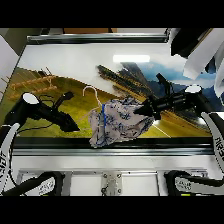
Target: Fold the clothes and pants, and hang the long-sleeved shirts on hangers.
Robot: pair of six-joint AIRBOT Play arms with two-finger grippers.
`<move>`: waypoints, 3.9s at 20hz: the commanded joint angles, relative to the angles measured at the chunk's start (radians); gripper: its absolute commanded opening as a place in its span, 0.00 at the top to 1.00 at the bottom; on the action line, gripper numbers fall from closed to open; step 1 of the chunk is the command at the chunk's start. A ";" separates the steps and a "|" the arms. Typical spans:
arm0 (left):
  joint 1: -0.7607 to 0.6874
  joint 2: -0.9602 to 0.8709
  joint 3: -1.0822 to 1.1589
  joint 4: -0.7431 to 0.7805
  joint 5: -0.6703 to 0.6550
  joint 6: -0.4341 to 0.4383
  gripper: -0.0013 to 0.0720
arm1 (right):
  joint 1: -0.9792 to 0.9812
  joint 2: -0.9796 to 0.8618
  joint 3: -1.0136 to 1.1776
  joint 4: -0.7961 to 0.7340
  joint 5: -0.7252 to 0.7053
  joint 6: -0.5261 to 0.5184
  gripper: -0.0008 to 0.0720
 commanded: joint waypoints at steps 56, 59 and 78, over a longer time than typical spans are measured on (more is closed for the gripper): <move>-0.309 0.300 -0.298 0.126 0.680 -1.116 0.96 | -0.048 0.353 0.005 0.181 -0.146 0.256 0.98; -0.302 0.300 -0.298 0.125 0.680 -1.117 0.96 | -0.048 0.354 0.005 0.193 -0.142 0.278 0.98; -0.218 0.304 -0.095 0.184 0.468 -1.046 0.96 | -0.053 0.354 0.001 -0.152 -0.083 0.314 0.98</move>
